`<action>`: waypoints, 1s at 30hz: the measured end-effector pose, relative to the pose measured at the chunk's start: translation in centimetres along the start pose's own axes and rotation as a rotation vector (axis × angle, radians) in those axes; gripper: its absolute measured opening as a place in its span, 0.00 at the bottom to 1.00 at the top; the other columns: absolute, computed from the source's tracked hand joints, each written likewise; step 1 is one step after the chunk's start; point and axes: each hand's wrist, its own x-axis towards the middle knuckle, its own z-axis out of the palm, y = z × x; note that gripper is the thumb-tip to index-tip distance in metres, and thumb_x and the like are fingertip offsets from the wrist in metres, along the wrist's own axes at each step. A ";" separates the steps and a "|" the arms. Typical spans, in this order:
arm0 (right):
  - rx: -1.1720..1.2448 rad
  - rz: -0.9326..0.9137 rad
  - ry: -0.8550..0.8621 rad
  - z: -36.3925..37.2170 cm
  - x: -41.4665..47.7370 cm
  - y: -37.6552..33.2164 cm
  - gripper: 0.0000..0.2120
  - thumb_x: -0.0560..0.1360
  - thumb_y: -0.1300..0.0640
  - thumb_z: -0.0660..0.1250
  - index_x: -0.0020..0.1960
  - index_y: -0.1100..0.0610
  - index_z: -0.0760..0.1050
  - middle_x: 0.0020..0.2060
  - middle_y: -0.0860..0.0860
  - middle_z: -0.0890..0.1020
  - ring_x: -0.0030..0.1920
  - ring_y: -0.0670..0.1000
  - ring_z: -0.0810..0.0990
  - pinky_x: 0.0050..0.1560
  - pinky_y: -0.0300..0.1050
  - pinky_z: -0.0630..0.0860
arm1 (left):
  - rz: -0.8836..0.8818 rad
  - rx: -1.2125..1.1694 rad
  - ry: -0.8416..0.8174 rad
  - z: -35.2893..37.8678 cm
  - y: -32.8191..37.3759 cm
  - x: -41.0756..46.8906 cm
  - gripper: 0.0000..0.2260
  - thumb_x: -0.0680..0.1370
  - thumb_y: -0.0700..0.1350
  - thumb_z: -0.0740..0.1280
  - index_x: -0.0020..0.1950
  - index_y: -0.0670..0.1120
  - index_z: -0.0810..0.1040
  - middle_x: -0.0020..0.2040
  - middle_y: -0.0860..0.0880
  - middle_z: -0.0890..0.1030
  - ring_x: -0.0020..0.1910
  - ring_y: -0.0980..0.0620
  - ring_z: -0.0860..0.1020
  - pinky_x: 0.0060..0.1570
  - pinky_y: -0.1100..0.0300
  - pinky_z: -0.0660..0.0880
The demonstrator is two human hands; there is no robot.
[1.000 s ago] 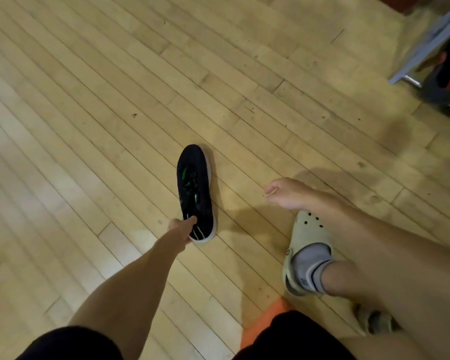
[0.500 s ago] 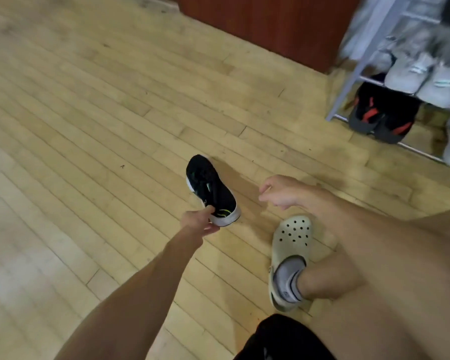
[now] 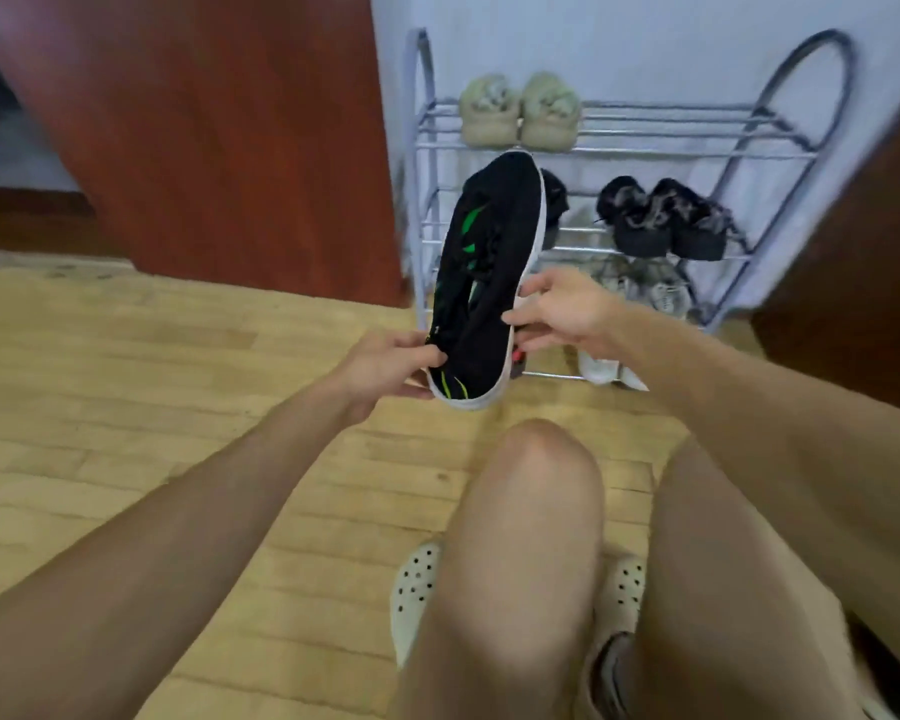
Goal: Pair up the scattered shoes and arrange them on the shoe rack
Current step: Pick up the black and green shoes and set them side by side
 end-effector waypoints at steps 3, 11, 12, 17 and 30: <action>0.212 -0.029 0.063 -6.2 -3.0 1.6 0.08 0.75 0.66 0.67 0.53 0.59 0.74 0.30 0.47 0.82 0.28 0.46 0.82 0.35 0.47 0.82 | 0.063 0.100 -0.105 4.6 5.4 2.1 0.06 0.74 0.36 0.66 0.48 0.39 0.81 0.39 0.42 0.80 0.31 0.54 0.79 0.43 0.56 0.81; 0.503 0.049 0.486 -16.9 -9.0 12.0 0.14 0.73 0.71 0.66 0.57 0.61 0.77 0.50 0.57 0.82 0.44 0.58 0.81 0.41 0.51 0.83 | 0.076 0.331 -0.379 20.8 11.7 5.1 0.10 0.74 0.47 0.71 0.51 0.44 0.82 0.41 0.47 0.81 0.38 0.51 0.78 0.40 0.56 0.79; 0.511 0.073 0.498 -18.0 -9.8 13.5 0.14 0.73 0.70 0.66 0.56 0.60 0.78 0.51 0.56 0.83 0.45 0.57 0.82 0.43 0.51 0.83 | 0.050 0.365 -0.418 23.0 11.8 5.2 0.11 0.73 0.49 0.71 0.52 0.44 0.81 0.42 0.48 0.82 0.39 0.52 0.79 0.39 0.57 0.79; 0.439 0.242 0.481 -22.3 -14.0 21.6 0.20 0.75 0.68 0.65 0.66 0.57 0.74 0.57 0.55 0.83 0.55 0.57 0.83 0.51 0.54 0.82 | -0.207 0.472 -0.666 32.5 9.8 4.9 0.19 0.72 0.45 0.73 0.60 0.41 0.76 0.55 0.42 0.82 0.50 0.44 0.82 0.45 0.53 0.81; 0.316 0.970 0.877 -20.7 -18.3 46.9 0.14 0.76 0.58 0.63 0.59 0.64 0.77 0.51 0.60 0.80 0.54 0.61 0.80 0.52 0.49 0.78 | -0.487 0.533 -0.675 47.1 -4.0 5.5 0.19 0.76 0.36 0.65 0.67 0.38 0.71 0.64 0.38 0.76 0.60 0.40 0.77 0.52 0.53 0.75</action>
